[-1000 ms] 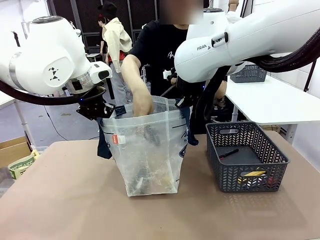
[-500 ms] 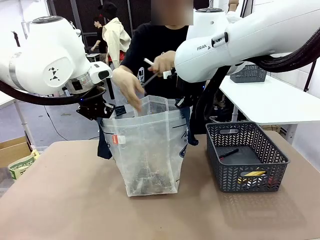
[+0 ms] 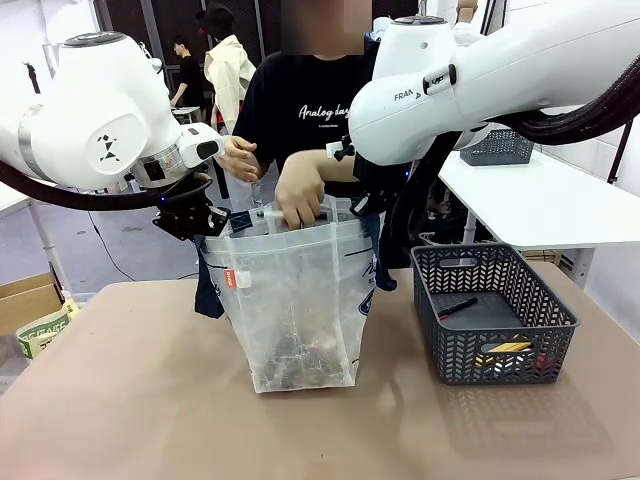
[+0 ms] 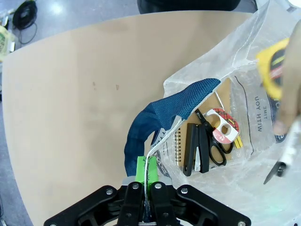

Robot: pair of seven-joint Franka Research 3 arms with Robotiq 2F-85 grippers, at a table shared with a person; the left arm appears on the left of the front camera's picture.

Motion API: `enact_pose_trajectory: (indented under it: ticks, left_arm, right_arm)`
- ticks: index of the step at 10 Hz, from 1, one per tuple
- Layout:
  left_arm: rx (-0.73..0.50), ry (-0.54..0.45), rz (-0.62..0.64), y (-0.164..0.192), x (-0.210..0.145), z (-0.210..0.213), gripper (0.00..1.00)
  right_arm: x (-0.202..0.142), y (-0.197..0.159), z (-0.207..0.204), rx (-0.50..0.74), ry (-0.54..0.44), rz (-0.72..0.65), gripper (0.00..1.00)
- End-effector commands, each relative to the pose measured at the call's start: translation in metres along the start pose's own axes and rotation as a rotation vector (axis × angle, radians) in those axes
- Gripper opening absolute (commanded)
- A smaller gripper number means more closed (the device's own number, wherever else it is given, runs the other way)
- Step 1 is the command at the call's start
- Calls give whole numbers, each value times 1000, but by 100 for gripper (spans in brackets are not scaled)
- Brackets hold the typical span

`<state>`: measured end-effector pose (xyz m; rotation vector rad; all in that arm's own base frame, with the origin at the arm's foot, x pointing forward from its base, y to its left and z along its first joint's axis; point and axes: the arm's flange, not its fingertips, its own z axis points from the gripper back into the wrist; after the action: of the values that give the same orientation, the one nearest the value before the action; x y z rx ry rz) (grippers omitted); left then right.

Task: Transfer purchased items from the store into the shopping bag.
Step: Move the Reusable shopping bag to the right side of the table.

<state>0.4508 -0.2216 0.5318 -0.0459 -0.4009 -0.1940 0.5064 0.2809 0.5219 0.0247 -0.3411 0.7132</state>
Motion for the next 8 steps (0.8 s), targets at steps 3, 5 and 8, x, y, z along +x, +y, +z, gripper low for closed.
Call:
enact_pose_trajectory:
  ticks: [3, 5, 8]
  left_arm:
    - [5, 0, 18, 1, -3, 3, 0]
    - [5, 0, 18, 1, -3, 3, 0]
    - [5, 0, 18, 1, -3, 3, 0]
  right_arm:
    - [-1, -1, 0, 0, 2, -6, 0]
    - [-1, -1, 0, 0, 2, -6, 0]
    - [-1, -1, 0, 0, 2, -6, 0]
